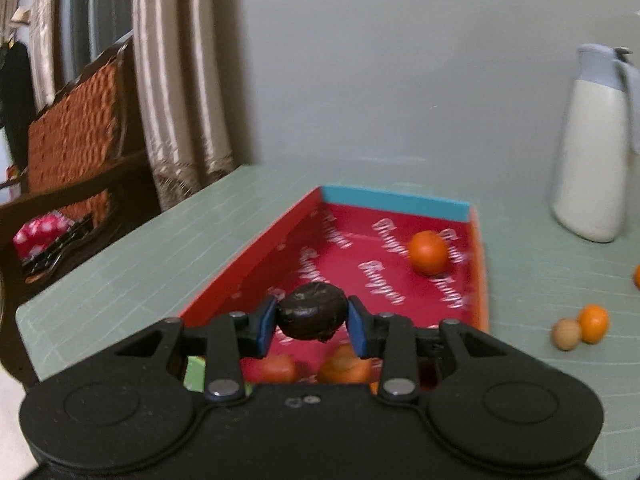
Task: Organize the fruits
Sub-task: 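Carry the chestnut over the box and open the left gripper, then grasp the tan round nut with the right gripper, then carry the tan nut over the box and open the right gripper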
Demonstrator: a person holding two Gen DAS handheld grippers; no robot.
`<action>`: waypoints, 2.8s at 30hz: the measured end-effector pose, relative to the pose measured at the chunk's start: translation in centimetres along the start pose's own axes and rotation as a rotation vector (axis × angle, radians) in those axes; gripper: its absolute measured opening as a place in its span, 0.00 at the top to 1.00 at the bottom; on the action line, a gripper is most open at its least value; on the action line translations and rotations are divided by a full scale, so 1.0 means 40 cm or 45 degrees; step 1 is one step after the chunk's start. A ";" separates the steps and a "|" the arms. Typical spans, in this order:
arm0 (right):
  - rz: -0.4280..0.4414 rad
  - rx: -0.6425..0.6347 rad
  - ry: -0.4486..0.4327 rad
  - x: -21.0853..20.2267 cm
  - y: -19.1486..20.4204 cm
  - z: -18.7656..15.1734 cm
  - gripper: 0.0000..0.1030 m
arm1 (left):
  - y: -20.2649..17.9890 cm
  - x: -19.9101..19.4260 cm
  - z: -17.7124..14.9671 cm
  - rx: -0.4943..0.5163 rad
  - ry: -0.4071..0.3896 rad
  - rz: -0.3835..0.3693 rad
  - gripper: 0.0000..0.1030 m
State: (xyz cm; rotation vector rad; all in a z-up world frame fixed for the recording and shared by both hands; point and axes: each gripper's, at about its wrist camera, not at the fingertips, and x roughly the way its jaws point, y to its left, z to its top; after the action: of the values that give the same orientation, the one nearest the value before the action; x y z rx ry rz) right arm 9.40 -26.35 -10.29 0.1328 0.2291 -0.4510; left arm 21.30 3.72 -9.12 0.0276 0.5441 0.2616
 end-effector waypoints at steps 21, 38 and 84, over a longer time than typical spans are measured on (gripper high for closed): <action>0.497 -0.163 0.051 0.005 0.218 -0.023 0.00 | 0.191 -0.143 -0.039 -0.174 -0.180 0.124 0.18; 0.737 -0.219 0.343 0.102 0.381 -0.032 0.53 | 0.292 -0.107 -0.056 -0.298 -0.093 0.186 0.16; 1.132 -0.219 0.313 0.020 0.568 0.014 0.75 | 0.403 -0.092 -0.075 -0.492 0.010 0.320 0.12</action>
State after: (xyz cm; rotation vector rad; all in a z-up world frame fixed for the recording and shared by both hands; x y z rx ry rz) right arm 20.34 -6.53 -8.21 0.1086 0.4188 0.4726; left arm 12.87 18.24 -8.27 -0.2811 0.4903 0.6088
